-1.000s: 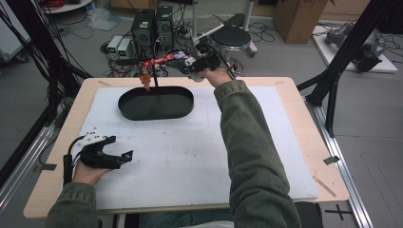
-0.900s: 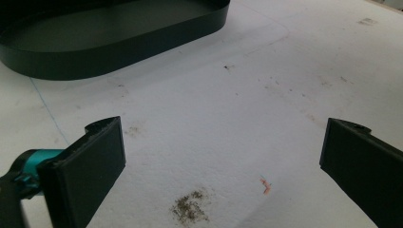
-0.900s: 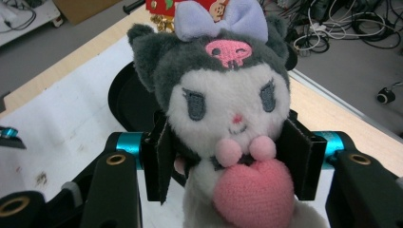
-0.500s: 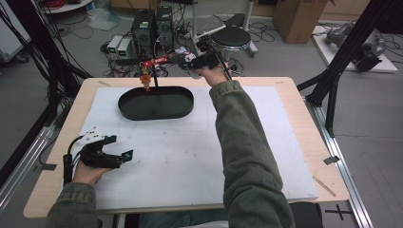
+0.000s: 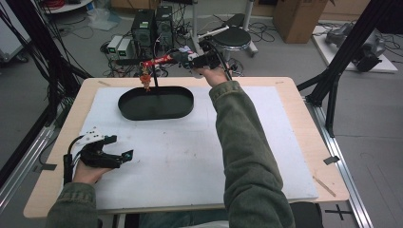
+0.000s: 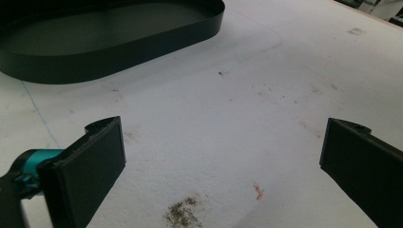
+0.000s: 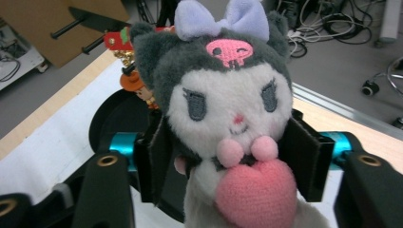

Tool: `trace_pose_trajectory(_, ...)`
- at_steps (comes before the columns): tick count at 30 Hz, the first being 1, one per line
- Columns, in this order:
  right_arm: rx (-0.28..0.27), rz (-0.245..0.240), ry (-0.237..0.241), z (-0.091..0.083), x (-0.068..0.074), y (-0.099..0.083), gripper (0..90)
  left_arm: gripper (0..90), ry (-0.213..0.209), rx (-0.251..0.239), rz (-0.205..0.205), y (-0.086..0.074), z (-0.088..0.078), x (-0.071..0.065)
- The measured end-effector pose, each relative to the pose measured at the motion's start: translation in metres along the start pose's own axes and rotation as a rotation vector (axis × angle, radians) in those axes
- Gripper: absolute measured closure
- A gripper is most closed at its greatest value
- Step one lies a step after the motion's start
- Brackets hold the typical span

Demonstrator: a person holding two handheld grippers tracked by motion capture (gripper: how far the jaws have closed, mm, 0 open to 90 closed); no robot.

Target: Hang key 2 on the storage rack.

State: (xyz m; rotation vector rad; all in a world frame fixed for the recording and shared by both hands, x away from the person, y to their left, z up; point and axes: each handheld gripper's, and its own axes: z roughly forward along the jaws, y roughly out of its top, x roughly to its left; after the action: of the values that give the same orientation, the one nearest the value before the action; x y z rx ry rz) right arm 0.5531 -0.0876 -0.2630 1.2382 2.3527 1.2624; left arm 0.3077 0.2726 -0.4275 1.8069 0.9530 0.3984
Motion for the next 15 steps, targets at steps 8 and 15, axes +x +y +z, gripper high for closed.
trace_pose_trajectory(8,-0.009,-0.002,-0.061,-0.004,-0.005,-0.006,21.0,1.7,-0.017,-0.008,-0.001,0.001,0.000,-0.001)
trace_pose_trajectory(15,-0.028,-0.032,-0.040,-0.013,-0.001,-0.008,6.5,1.7,-0.015,-0.010,0.002,0.001,-0.001,-0.001)
